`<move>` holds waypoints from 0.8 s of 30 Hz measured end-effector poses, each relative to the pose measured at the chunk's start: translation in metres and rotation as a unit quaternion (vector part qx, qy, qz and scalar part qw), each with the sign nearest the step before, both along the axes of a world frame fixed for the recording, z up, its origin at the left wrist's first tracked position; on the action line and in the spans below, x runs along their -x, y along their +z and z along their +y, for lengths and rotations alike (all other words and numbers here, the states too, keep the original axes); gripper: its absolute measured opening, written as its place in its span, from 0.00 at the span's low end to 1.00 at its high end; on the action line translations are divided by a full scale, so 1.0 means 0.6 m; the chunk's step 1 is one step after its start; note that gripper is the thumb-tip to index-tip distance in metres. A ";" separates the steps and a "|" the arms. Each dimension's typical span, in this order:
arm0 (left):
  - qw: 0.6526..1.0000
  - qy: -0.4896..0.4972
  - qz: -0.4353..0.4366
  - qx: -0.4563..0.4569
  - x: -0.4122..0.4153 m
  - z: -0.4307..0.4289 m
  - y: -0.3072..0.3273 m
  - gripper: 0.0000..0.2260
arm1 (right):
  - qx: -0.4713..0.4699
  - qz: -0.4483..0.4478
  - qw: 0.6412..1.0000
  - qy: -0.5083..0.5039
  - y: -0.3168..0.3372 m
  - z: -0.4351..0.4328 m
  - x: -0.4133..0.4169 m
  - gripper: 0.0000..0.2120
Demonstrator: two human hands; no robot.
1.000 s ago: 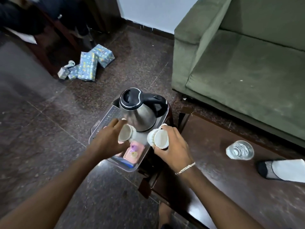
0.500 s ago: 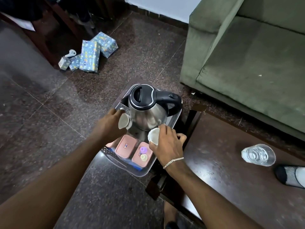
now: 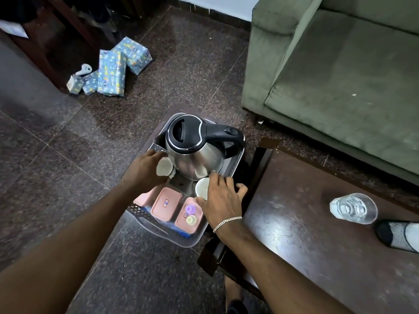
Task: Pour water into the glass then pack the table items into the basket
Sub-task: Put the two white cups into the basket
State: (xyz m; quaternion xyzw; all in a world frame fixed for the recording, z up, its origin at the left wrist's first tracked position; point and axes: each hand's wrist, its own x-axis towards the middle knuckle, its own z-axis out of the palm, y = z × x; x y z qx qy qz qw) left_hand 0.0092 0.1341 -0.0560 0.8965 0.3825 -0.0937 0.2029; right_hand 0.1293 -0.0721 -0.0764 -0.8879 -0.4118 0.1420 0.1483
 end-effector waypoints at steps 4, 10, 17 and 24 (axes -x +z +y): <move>1.000 0.006 0.018 0.012 -0.001 -0.002 0.007 0.38 | -0.002 0.013 1.000 0.005 0.003 -0.003 0.004 0.33; 0.998 0.034 -0.025 -0.037 0.003 -0.047 0.032 0.40 | -0.051 0.039 0.998 0.015 0.022 -0.026 -0.012 0.31; 0.994 0.006 -0.103 -0.025 0.003 -0.173 0.076 0.32 | -0.116 0.049 0.992 0.023 0.045 -0.116 -0.054 0.31; 0.990 -0.106 -0.089 0.012 -0.089 -0.318 0.066 0.37 | -0.103 0.071 0.992 0.001 0.058 -0.287 -0.120 0.31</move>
